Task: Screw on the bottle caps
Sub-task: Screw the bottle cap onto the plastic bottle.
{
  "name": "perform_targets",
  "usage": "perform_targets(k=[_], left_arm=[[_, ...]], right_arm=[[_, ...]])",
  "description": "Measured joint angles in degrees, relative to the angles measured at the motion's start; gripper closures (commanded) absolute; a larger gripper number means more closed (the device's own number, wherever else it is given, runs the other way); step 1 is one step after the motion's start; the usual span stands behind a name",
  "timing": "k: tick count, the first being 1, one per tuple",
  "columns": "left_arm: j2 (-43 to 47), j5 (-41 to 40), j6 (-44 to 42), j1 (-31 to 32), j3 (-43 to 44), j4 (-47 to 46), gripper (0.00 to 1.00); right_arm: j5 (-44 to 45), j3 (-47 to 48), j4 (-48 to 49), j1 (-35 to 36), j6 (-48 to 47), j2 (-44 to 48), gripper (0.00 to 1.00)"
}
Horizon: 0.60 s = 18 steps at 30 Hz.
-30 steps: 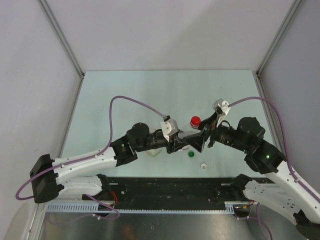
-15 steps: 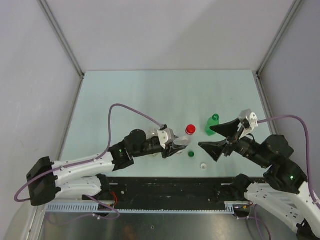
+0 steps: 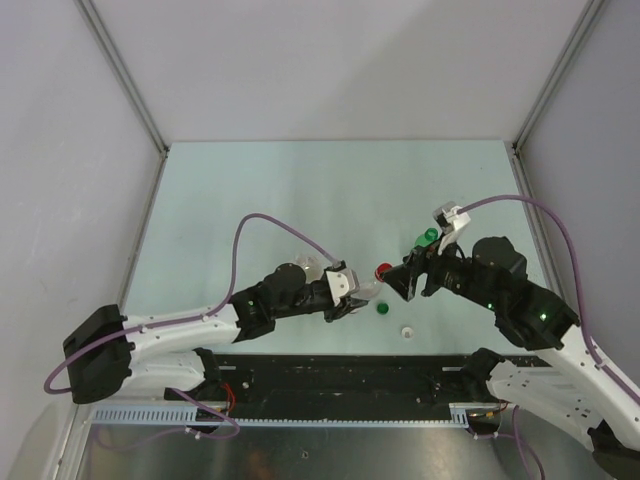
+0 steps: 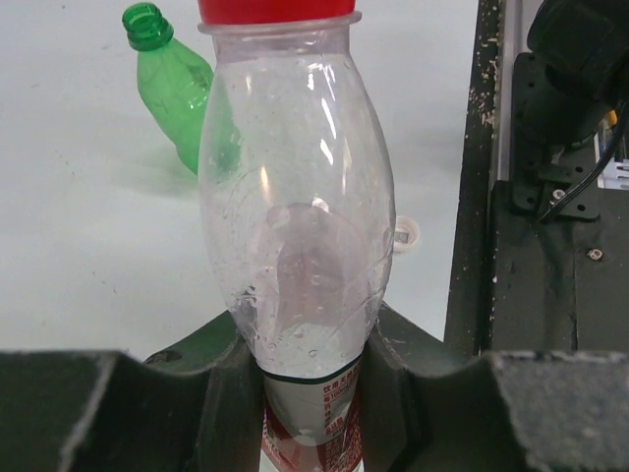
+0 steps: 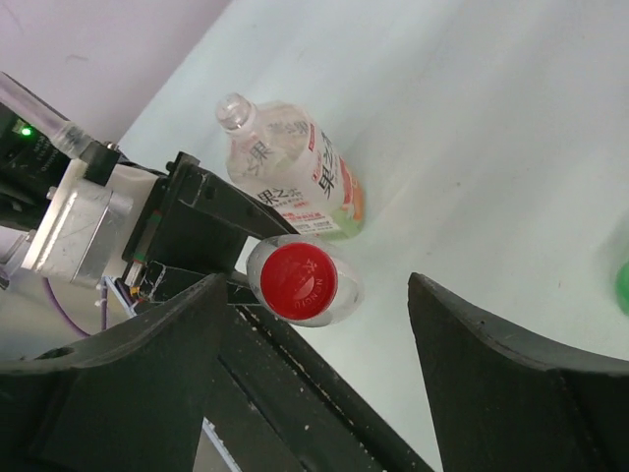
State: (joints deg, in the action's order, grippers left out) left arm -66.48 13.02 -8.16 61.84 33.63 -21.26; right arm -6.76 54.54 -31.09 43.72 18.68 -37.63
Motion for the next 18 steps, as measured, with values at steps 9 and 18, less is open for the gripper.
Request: perform_targets(k=[9, 18], left_arm=[[-0.92, -0.48, -0.87, -0.04, 0.0, 0.87, 0.82], [-1.95, -0.9, -0.94, -0.04, 0.02, 2.12, 0.81]], right_arm=[[-0.68, 1.11, -1.51, 0.0, 1.75, -1.84, 0.33], [-1.64, 1.42, -1.77, 0.0, 2.08, -2.97, 0.37]])
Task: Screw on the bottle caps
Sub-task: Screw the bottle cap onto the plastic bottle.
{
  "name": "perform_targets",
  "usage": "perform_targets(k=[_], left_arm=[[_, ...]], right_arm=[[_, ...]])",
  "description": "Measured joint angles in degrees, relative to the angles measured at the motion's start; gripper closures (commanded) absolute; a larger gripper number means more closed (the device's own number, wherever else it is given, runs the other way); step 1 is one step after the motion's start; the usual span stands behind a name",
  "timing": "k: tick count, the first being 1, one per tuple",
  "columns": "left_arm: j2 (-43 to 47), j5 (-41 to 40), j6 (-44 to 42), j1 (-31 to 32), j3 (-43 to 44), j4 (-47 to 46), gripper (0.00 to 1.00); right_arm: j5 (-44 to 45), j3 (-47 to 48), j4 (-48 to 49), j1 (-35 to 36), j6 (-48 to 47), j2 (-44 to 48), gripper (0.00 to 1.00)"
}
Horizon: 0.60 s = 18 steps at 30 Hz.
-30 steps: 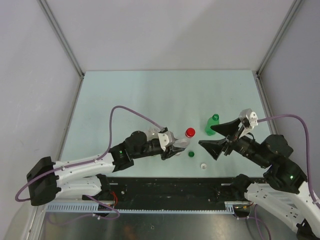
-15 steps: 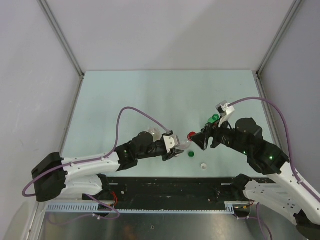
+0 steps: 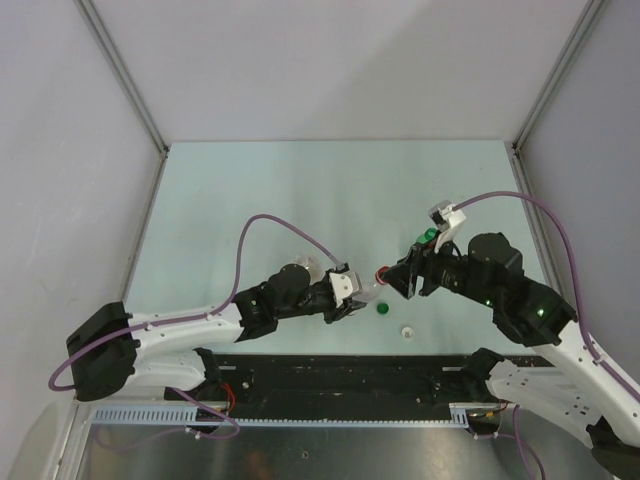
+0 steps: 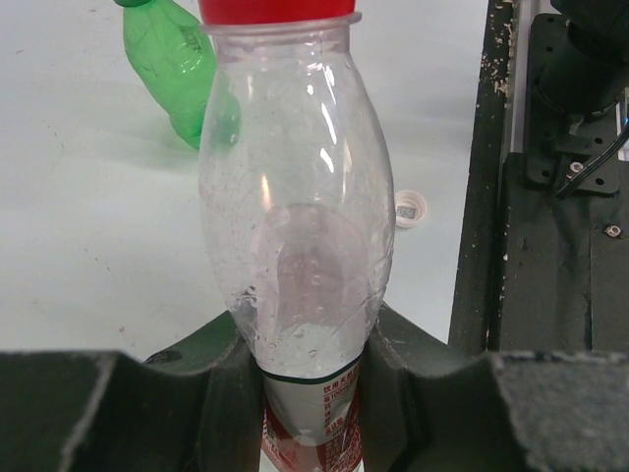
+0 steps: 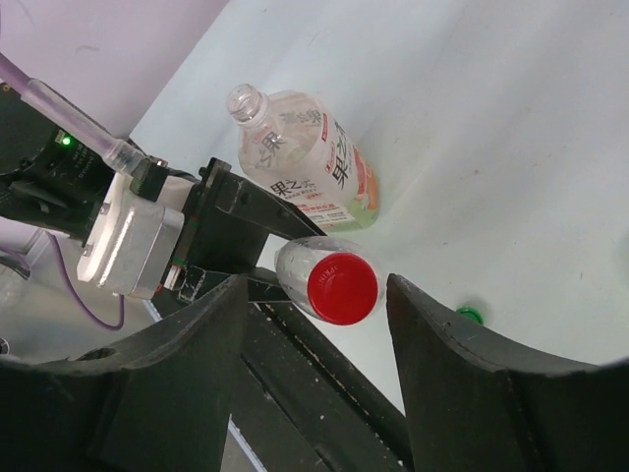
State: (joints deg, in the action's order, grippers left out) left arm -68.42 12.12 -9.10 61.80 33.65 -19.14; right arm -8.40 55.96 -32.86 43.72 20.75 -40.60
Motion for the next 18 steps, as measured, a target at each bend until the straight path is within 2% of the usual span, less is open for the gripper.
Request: perform_targets(k=[6, 18], left_arm=[[0.0, 0.02, 0.0, 0.0, 0.0, 0.24, 0.82], [0.0, 0.04, 0.04, 0.0, 0.0, 0.42, 0.81]], right_arm=[[0.48, 0.0, -0.79, 0.0, -0.09, -1.68, 0.38], [0.68, 0.0, -2.6, 0.0, -1.11, -3.48, 0.47]])
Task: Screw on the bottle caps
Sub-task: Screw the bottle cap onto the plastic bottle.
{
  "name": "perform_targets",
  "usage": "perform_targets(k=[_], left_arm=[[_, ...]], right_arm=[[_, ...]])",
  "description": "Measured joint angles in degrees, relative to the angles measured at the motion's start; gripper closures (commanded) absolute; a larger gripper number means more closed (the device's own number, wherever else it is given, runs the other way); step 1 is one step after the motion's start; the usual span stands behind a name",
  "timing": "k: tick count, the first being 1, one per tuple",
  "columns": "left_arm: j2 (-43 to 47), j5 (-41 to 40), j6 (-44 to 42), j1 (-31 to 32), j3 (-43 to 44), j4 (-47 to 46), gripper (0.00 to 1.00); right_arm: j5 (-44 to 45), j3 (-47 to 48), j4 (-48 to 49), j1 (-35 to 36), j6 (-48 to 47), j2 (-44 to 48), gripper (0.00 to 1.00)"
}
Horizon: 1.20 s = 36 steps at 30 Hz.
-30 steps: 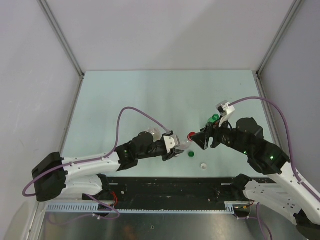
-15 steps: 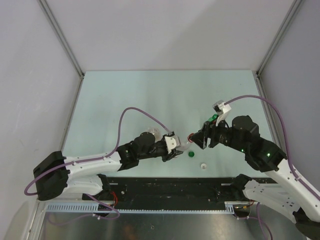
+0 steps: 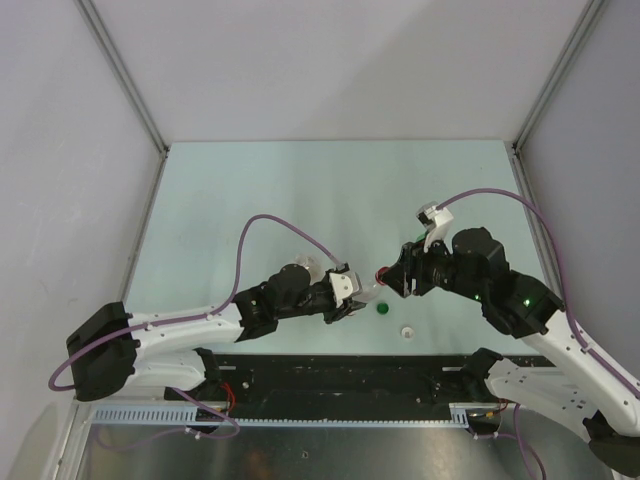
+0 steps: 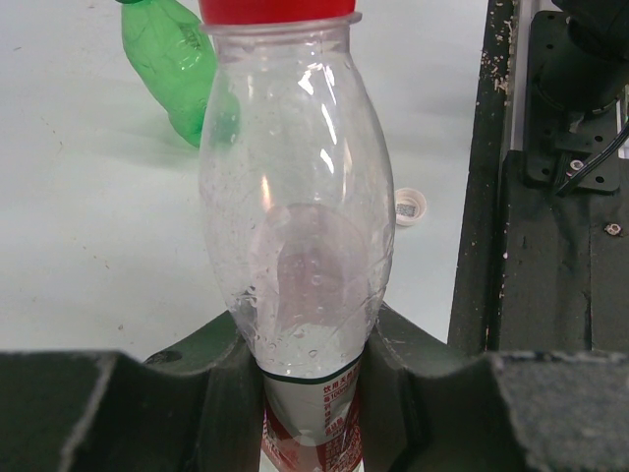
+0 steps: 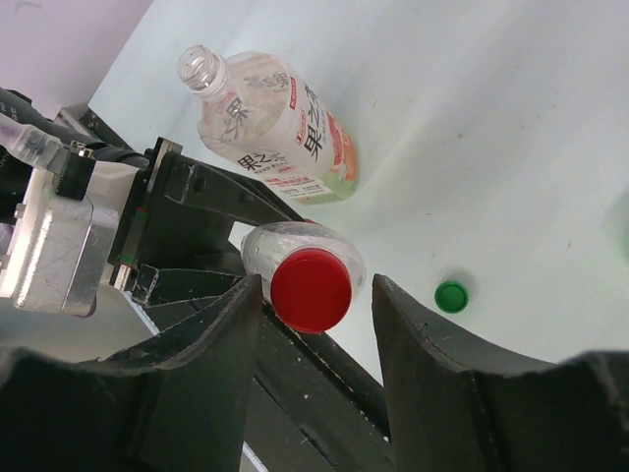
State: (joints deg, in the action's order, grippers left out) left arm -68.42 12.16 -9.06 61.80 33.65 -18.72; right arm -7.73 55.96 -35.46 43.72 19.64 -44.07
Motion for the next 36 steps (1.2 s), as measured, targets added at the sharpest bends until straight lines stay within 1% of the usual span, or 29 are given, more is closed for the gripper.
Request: perform_targets(k=[9, 13, 25, 36], left_arm=[[0.0, 0.02, -0.02, 0.0, 0.0, 0.07, 0.81], [0.0, 0.04, 0.0, 0.0, 0.02, 0.13, 0.81], [1.4, 0.7, -0.02, 0.0, 0.02, 2.01, 0.81], [3.19, 4.35, -0.24, -0.07, 0.02, 2.75, 0.82]], right_arm=[[-0.07, 0.0, -0.22, 0.0, -0.2, -0.76, 0.57], [-0.24, 0.0, -0.22, 0.04, -0.2, -0.76, 0.65], [-1.97, 0.02, -0.24, 0.04, -0.42, -0.76, 0.82], [-5.92, 0.22, -0.28, 0.04, -4.96, 1.46, 0.89]])
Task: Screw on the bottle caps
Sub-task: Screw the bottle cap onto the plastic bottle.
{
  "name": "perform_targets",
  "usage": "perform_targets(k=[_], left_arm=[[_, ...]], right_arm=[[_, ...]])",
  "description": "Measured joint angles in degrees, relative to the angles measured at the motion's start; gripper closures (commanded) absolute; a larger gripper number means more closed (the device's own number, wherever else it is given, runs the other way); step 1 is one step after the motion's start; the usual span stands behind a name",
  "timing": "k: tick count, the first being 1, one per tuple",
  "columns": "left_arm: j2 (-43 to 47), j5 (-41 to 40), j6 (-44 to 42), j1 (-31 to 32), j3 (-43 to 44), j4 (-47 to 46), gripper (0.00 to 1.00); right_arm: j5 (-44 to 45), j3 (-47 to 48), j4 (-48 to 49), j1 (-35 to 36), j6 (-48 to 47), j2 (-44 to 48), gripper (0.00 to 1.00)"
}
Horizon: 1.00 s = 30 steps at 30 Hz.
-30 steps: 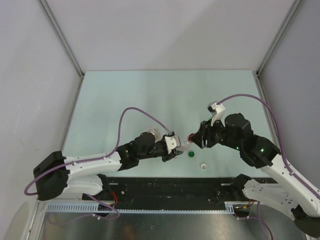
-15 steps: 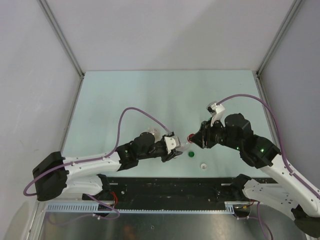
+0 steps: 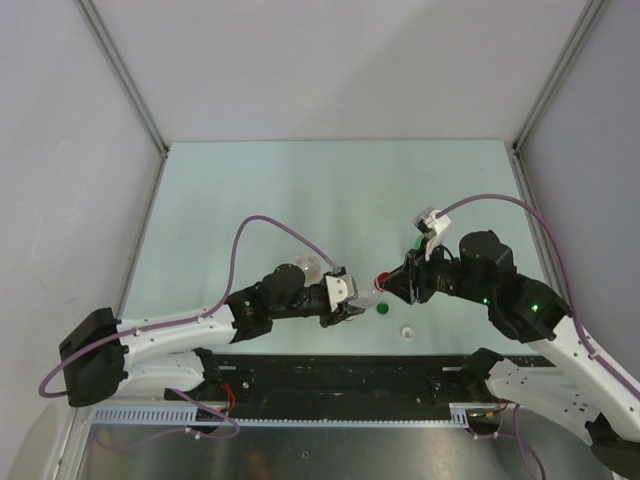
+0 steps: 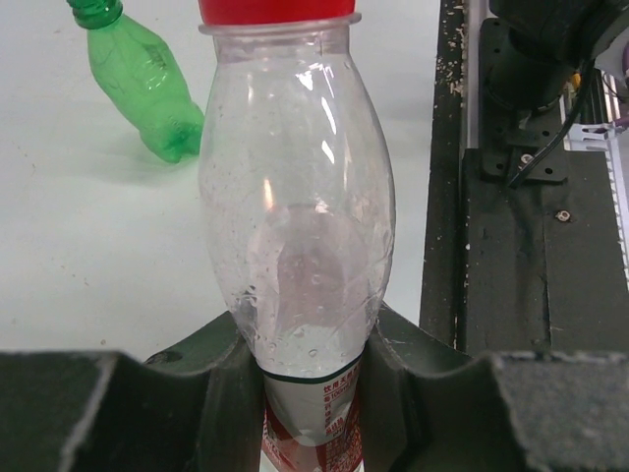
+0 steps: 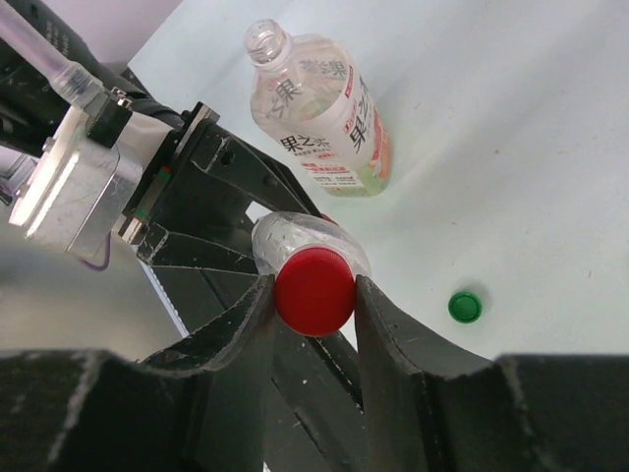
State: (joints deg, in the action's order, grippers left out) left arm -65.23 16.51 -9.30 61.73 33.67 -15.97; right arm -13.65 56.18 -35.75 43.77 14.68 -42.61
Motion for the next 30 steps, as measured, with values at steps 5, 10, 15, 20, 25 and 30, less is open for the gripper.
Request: perform_targets(k=[5, 10, 15, 20, 25, 30], left_arm=[[0.92, 2.8, -0.83, -0.04, -0.02, 0.07, 0.83], [2.08, 4.72, -1.29, -0.17, -0.17, 0.39, 0.83], [2.67, 5.16, -1.29, -0.2, -0.17, 0.81, 0.83], [2.67, 5.03, -1.29, -0.28, -0.17, 1.77, 0.83], [2.67, 4.46, -1.29, -0.55, -0.17, 3.61, 0.84], [2.67, 2.38, -1.25, -0.52, -0.13, 4.37, 0.86]], right_arm=[[-2.38, 0.2, -0.15, 0.0, -1.84, 0.7, 0.9], [-4.46, 0.83, -0.48, 0.02, -3.43, 0.85, 0.9], [-5.7, 0.98, -0.52, 0.0, -4.31, 0.85, 0.91], [-6.23, 1.38, -0.96, 0.0, -4.24, -0.59, 0.92], [-6.34, 1.51, -1.31, -0.11, -4.22, -2.62, 0.92], [-6.14, 1.51, -1.29, -0.26, -4.07, -3.58, 0.93]])
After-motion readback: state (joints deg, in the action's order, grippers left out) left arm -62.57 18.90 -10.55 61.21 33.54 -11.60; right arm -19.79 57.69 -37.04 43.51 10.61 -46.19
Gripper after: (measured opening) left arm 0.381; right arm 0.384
